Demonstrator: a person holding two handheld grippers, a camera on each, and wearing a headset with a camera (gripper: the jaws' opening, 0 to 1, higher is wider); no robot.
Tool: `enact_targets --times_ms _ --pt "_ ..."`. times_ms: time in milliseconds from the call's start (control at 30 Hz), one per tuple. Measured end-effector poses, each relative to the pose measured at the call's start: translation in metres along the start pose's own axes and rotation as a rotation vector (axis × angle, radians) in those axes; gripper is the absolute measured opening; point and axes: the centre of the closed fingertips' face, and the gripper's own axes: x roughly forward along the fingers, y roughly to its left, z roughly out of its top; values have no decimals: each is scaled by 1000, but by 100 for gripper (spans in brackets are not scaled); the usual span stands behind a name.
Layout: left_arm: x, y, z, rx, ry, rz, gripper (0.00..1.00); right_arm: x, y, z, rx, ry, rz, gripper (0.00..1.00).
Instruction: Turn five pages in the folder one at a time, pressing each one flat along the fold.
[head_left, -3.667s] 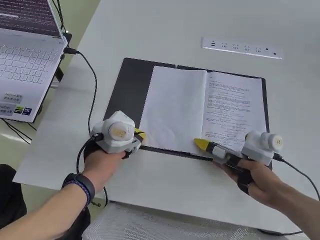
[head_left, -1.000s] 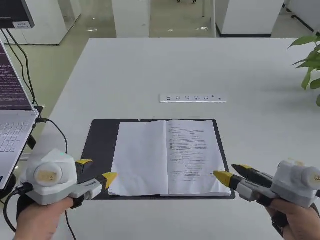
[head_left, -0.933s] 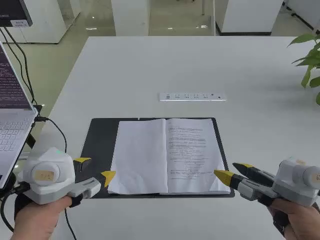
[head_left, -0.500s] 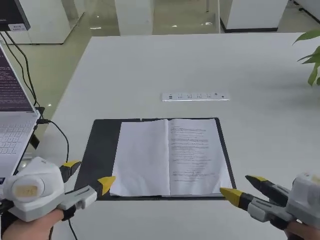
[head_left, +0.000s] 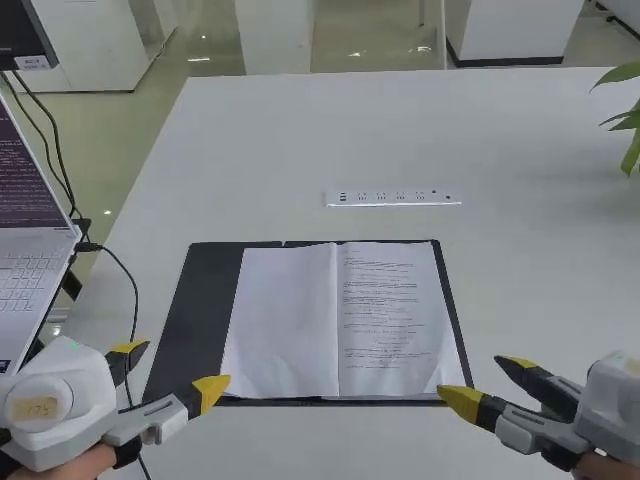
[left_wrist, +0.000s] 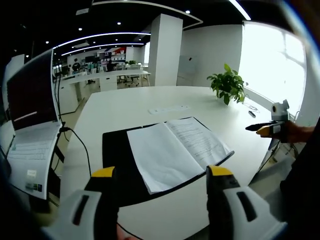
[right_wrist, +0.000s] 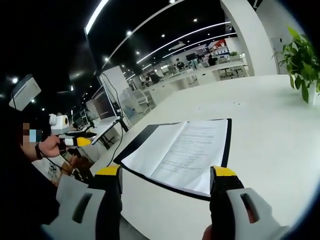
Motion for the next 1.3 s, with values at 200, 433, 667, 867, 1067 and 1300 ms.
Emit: enact_targets --times_ms 200,433,667,867,1067,1300 --pt "7 -12 6 8 1 -21 72 -4 3 -5 -10 15 3 71" --pt "18 -22 13 51 14 -53 72 -9 2 -6 -9 9 -2 72" --pt "37 -38 21 88 23 -104 72 -17 -2 -5 -5 -10 -21 72" --pt "58 -62 27 147 39 -168 72 -25 -5 -6 8 -22 -37 73" --pt "82 -90 34 190 51 -234 71 -29 -7 -9 14 -15 -45 72" --pt "108 -129 36 235 64 -321 71 -32 -6 -12 17 -12 -40 73"
